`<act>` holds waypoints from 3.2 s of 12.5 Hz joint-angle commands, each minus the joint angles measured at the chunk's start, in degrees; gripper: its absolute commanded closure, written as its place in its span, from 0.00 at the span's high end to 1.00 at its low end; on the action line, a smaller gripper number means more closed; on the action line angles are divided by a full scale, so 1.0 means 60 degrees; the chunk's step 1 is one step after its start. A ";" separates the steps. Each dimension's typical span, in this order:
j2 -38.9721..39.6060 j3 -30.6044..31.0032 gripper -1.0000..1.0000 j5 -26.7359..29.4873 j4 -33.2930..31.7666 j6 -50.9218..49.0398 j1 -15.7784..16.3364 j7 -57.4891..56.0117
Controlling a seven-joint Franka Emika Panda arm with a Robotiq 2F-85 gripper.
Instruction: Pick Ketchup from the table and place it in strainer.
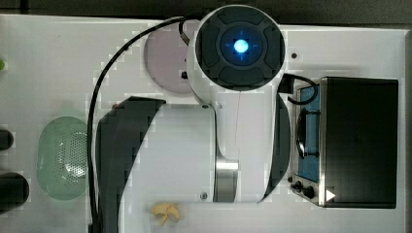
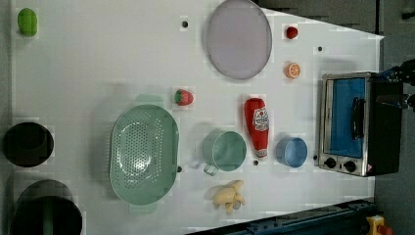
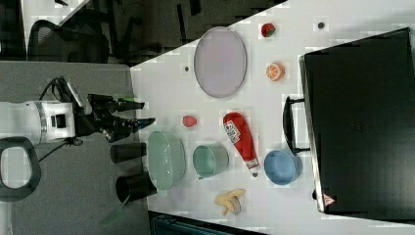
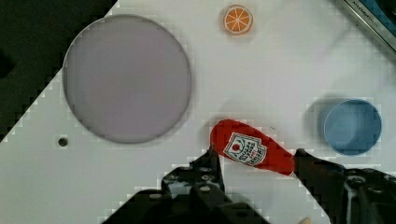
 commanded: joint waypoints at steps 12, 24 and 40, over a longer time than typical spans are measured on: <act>-0.0136 0.1164 1.00 0.0128 -0.3133 0.1313 -0.0923 -0.4730; 0.2206 0.1267 1.00 0.0128 -0.5805 0.7400 -0.0848 -0.9495; 0.2493 0.1291 0.63 0.0139 -0.5720 0.9006 -0.0789 -0.8627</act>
